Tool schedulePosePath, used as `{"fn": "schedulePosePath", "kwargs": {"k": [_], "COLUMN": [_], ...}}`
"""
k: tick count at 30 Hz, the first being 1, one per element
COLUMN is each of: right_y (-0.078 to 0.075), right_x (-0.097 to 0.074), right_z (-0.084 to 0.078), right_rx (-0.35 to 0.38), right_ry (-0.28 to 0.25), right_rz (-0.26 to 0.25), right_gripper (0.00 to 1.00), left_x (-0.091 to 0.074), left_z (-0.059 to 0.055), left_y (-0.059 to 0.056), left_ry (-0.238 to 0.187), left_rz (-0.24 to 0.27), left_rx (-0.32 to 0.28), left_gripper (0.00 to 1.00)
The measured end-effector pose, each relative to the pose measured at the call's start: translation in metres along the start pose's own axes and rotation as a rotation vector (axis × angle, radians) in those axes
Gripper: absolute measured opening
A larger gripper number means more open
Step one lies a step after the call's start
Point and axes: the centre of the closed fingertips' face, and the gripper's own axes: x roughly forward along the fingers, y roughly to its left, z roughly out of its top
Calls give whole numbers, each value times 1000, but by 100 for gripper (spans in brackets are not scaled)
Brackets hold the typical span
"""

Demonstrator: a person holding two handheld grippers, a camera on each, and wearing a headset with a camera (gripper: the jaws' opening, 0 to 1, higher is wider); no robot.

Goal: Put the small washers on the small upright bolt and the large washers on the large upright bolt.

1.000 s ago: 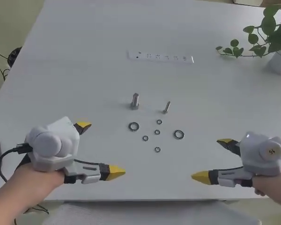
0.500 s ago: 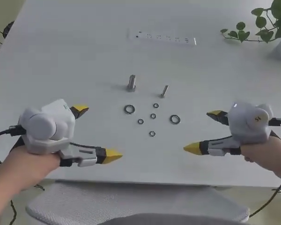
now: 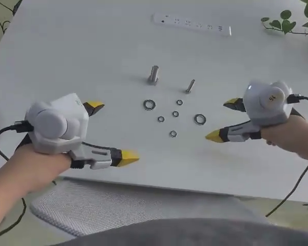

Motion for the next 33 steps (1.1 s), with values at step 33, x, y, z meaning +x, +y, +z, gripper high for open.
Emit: {"fn": "schedulePosePath", "kwargs": {"k": [33], "right_y": [-19], "right_x": [55], "right_z": [-20], "right_rx": [-220], "right_ry": [222], "right_rz": [116], "right_gripper": [49], "left_x": [2], "left_z": [-14], "left_y": [-4], "left_ry": [47], "left_rz": [-19], "left_rx": [11], "left_gripper": [87]}}
